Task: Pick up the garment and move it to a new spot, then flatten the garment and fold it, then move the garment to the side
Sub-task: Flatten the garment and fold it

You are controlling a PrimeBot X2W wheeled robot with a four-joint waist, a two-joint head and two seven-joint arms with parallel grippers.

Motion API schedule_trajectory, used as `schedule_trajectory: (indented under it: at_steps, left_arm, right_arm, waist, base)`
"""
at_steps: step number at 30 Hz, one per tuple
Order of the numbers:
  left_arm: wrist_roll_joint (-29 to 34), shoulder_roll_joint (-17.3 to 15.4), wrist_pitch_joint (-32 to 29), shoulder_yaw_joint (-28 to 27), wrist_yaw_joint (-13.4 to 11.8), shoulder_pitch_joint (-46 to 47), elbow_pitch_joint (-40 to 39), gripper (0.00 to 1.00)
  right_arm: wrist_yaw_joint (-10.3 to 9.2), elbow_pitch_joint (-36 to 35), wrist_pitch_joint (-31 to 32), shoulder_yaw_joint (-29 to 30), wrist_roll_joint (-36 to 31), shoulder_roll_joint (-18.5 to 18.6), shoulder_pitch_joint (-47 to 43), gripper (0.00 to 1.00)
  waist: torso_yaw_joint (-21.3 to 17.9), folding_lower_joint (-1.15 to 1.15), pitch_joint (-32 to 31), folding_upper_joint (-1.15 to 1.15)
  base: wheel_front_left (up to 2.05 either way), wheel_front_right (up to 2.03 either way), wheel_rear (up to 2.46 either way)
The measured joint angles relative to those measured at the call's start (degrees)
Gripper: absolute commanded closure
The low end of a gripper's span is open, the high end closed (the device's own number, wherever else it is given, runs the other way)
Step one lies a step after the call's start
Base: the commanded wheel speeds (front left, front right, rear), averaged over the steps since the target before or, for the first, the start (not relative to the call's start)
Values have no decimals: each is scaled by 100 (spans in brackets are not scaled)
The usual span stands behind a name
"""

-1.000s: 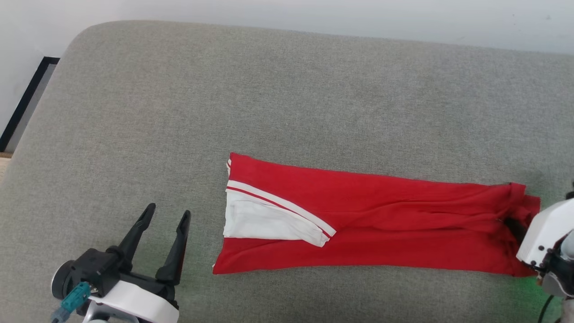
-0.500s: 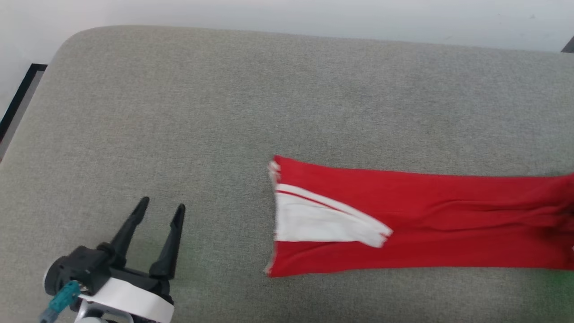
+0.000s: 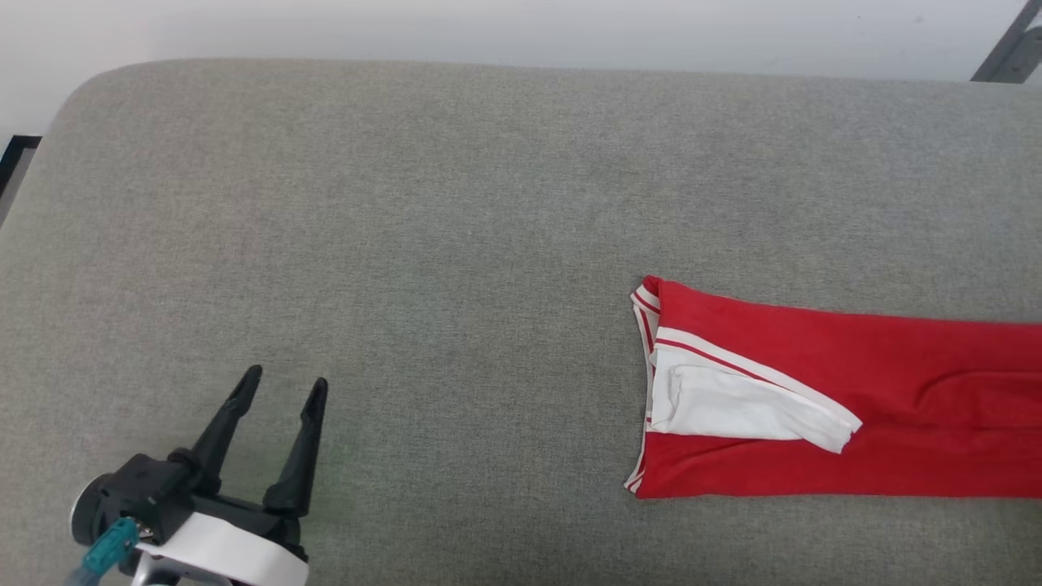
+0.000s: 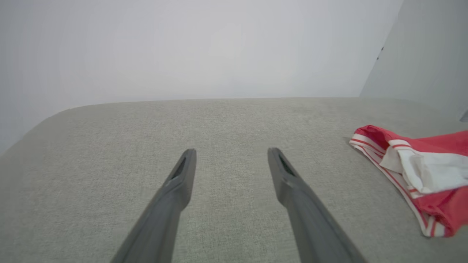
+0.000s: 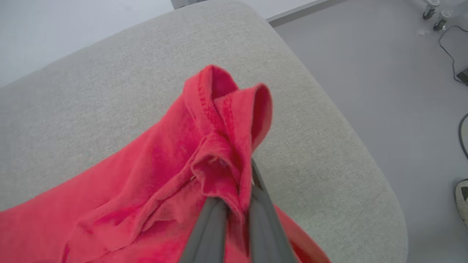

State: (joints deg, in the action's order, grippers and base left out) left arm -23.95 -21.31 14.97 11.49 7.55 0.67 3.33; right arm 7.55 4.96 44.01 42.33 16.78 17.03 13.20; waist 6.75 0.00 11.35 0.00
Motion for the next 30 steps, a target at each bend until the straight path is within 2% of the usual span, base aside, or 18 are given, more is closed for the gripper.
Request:
schedule_trajectory:
  at_steps: [6, 13, 16, 22, 26, 30]
  left_arm:
    - [-42, -62, 0, 103, 0, 10, -24, 0]
    - [-73, -86, 0, 168, 0, 61, -69, 0]
    - [-140, -88, 0, 211, 0, 152, -36, 0]
    - [-234, -109, 0, 305, 0, 342, -27, 0]
    - [-280, -107, 0, 348, 0, 418, 12, 0]
    - [-390, -90, 0, 444, 0, 519, 71, 0]
  right_arm:
    - [0, -669, 202, -1028, 371, -335, -302, 100]
    - [-4, -1617, 534, -3032, 595, -627, -550, 100]
    - [-4, -1795, 653, -3869, 643, -790, -460, 100]
    - [-4, -1528, 798, -5175, 582, -862, 55, 100]
    - [-4, -1021, 712, -5617, 542, -900, 408, 100]
    - [-4, -435, 461, -5767, 545, -912, 600, 100]
  waist:
    - [-65, 0, 10, 0]
    - [-54, 0, 73, 0]
    - [-18, 0, 129, 0]
    - [97, 0, 280, 0]
    - [177, 0, 353, 0]
    - [242, 0, 393, 0]
  base:
    - [0, 0, 0]
    - [0, 0, 0]
    - [0, 0, 0]
    - [0, 0, 0]
    - [0, 0, 0]
    - [0, 0, 0]
